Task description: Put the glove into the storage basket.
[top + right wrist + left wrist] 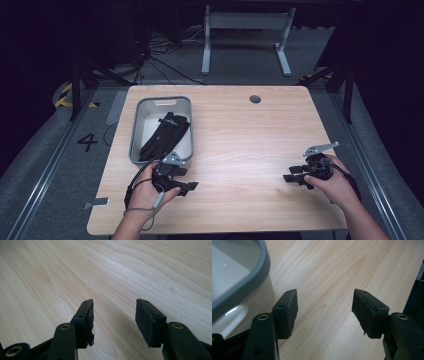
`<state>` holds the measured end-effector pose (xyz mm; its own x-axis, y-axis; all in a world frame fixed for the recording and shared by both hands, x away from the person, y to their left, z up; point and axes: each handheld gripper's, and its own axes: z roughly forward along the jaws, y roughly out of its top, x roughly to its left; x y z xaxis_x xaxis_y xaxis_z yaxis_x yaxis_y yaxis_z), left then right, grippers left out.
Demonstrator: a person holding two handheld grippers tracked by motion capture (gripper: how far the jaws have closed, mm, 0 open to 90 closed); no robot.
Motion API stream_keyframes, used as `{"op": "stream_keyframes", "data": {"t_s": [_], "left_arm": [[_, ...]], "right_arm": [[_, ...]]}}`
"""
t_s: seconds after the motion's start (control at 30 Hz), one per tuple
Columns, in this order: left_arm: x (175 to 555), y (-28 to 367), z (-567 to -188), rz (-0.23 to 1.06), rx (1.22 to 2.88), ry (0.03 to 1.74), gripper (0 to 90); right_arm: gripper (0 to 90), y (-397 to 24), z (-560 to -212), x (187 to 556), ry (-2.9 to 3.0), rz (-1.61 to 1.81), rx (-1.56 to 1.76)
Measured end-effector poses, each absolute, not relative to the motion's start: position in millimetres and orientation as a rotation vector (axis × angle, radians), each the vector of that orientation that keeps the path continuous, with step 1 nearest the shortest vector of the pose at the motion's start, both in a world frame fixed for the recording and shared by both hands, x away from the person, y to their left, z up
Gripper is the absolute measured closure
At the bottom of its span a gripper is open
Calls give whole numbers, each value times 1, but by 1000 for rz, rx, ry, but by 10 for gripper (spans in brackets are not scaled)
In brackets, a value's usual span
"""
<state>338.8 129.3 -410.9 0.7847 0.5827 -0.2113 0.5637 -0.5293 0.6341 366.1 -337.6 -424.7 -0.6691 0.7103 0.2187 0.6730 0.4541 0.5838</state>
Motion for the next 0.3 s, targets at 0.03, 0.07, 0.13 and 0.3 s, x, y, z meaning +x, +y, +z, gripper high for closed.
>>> {"op": "stream_keyframes", "data": {"t_s": [0.03, 0.07, 0.13, 0.3], "left_arm": [[339, 130, -415, 22, 2251, 859, 379], [339, 131, -418, 10, 2249, 870, 377], [340, 133, -422, 4, 2245, 911, 375], [341, 135, -427, 12, 2238, 1013, 369]], "right_arm": [[495, -338, -425, 366, 2631, 1016, 1252], [495, -338, -426, 366, 2634, 1014, 1249], [495, -338, -426, 366, 2632, 1014, 1247], [493, -338, -426, 366, 2623, 1018, 1247]]}}
